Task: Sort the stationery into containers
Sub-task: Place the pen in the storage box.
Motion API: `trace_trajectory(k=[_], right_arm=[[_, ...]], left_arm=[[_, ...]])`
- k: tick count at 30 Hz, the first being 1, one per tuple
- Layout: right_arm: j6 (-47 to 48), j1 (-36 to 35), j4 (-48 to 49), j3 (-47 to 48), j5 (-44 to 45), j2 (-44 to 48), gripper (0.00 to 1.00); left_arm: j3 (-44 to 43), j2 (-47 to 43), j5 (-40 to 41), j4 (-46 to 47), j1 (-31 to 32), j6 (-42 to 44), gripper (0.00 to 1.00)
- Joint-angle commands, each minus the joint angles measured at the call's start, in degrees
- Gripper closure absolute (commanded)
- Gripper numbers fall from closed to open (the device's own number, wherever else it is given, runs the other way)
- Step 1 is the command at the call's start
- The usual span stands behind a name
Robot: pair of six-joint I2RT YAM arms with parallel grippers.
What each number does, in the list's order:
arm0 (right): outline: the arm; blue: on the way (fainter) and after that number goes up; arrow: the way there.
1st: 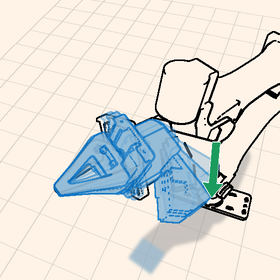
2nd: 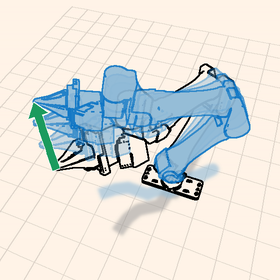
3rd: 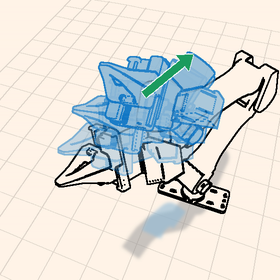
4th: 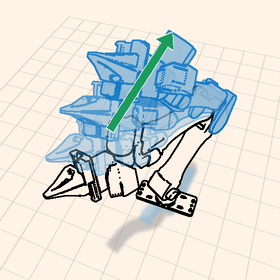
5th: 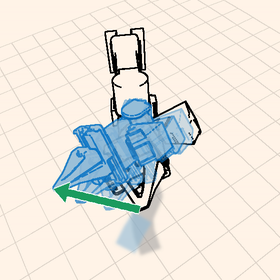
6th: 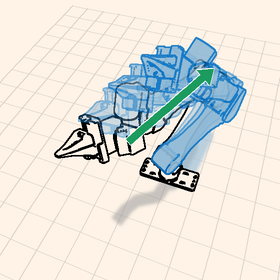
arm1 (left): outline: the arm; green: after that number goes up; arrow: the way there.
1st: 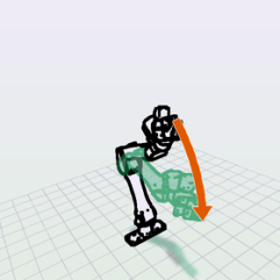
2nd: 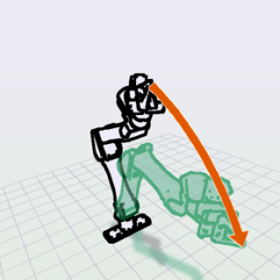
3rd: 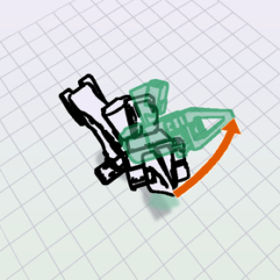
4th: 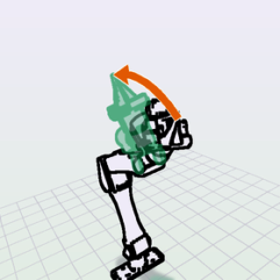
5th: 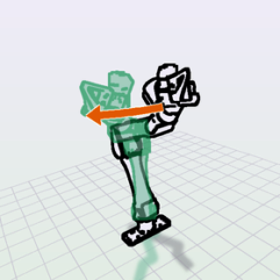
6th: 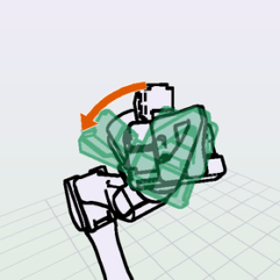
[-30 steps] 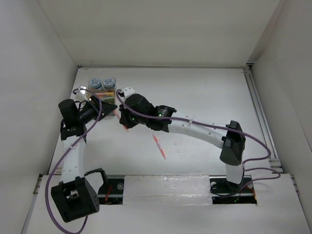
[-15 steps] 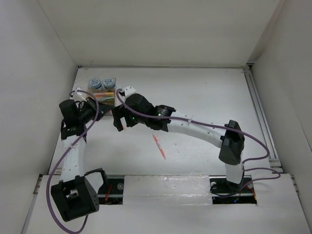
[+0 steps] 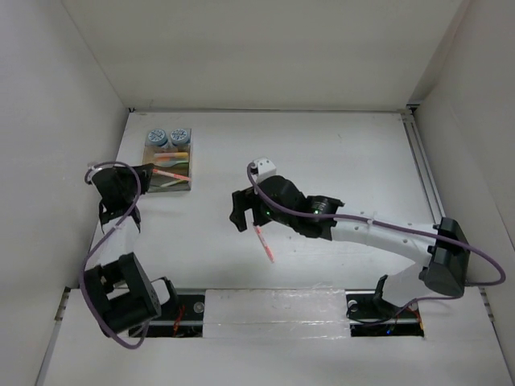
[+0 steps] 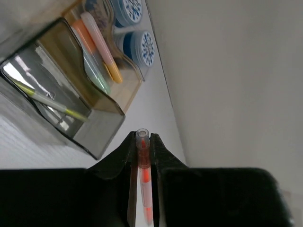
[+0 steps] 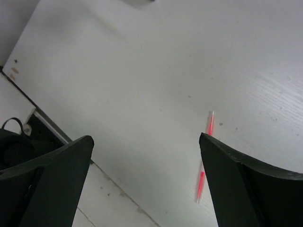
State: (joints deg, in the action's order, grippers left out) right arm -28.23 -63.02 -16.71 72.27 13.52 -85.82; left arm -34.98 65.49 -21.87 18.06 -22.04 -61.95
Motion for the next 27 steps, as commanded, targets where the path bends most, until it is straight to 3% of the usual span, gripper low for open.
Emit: trace_trajectory(k=[1,8,15,27], right_arm=[[-2.4,-0.6,5.0,-4.8,-1.2,3.4,0.0],[-2.9,-1.1,6.1,-10.7,-1.8,7.6,0.0],[-2.9,-1.1,6.1,-13.8,-0.8,10.3,0.0],[-3.9,-1.7,6.6,-17.6,-0.8,12.0,0.0]], left_arm=[[1.8,4.8,5.0,15.8,-1.2,-9.5,1.0],[-2.4,13.2,8.1,23.9,-1.8,-8.9,1.0],[-6.2,16.1,11.9,22.9,-2.3,-3.3,1.0],[0.2,16.2,15.1,27.0,-0.5,-3.3,1.0]])
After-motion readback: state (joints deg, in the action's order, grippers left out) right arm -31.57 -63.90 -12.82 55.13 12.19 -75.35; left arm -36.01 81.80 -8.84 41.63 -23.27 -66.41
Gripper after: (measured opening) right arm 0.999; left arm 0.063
